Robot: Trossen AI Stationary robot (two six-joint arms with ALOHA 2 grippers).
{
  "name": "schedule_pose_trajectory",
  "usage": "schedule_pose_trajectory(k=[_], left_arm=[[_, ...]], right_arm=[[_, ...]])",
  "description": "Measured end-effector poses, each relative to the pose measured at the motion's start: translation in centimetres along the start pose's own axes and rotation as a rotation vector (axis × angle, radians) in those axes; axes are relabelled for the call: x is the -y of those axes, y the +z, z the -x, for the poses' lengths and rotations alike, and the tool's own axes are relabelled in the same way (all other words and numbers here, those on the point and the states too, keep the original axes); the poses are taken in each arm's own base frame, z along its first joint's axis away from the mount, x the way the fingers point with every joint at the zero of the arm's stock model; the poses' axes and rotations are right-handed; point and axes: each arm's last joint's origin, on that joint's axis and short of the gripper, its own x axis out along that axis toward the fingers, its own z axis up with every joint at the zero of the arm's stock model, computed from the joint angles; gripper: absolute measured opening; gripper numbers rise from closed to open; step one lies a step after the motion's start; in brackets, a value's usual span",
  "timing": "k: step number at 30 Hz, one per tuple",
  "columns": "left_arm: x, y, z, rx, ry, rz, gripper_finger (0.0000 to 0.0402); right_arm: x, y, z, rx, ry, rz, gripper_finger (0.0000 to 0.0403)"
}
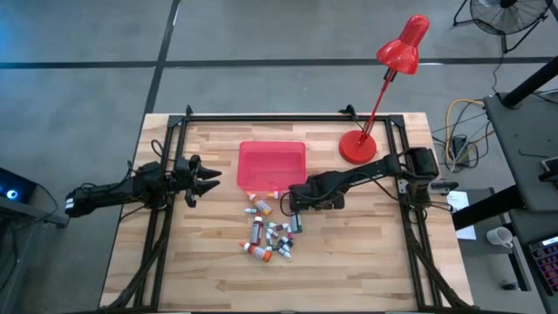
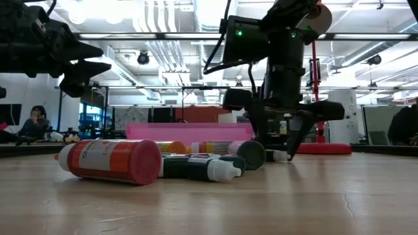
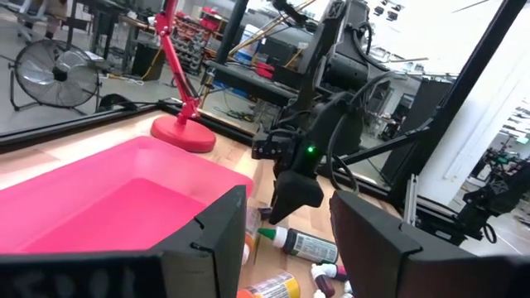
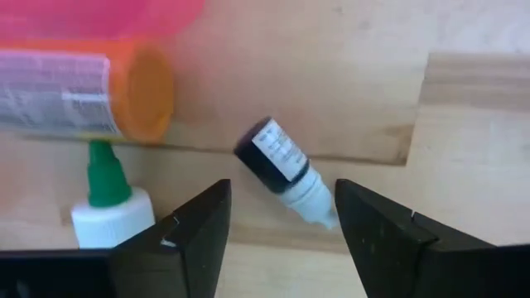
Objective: Pick & Place food coloring
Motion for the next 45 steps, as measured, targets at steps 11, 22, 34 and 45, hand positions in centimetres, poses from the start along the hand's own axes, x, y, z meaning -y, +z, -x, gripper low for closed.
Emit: schedule_pose_trajectory(k=[11,22,34,45], left_arm=[[0.00,0.00,0.00,0.000,0.001,0.000,0.0149],[0.00,0.01,0.00,0.001,0.001,0.000,0.0149],[0.00,0.02,0.00,0.002,0.000,0.000,0.0149],[0.00,0.01,-0.01,0.001,0.000,0.000,0.0149]], right_arm=[[0.27,0.06,-0.17,0.006,-0.011,0.169,0.0125],[0.59,0.00,-0.39,-0.031,-0.017,0.409,0.0100],[0.83,0.01,-0.38,-0.046,-0.010,0.714,0.0081],[0.68,0.14,0.38,-0.282,0.105,0.761,0.0051]])
